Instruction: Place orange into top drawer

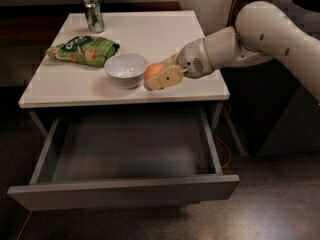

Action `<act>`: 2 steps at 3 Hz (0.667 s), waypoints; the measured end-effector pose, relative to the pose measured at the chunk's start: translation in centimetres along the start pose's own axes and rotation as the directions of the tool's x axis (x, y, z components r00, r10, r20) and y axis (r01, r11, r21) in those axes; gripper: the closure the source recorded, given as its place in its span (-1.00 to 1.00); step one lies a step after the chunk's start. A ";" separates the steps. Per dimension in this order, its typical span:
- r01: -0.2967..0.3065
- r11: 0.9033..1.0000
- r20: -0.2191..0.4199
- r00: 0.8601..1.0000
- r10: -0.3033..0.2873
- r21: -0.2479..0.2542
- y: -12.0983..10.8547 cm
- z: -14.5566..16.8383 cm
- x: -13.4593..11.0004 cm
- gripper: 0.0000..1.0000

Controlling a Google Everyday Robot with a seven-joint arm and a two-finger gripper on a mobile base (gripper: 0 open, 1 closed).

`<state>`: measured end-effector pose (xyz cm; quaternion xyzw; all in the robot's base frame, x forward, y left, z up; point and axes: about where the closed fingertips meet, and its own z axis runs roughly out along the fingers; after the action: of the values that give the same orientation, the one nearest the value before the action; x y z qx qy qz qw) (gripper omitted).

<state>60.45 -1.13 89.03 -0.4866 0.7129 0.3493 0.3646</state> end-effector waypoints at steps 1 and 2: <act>0.005 1.000 -0.015 1.000 -0.006 -0.030 0.8 0.3 0.2 1.00; 0.005 1.000 -0.015 1.000 -0.006 -0.030 0.8 0.3 0.2 1.00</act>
Offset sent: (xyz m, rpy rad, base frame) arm -0.0071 0.0037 -0.0020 -0.0072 0.0128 0.0303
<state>59.74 -0.74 88.83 -0.4965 0.7090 0.3554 0.3529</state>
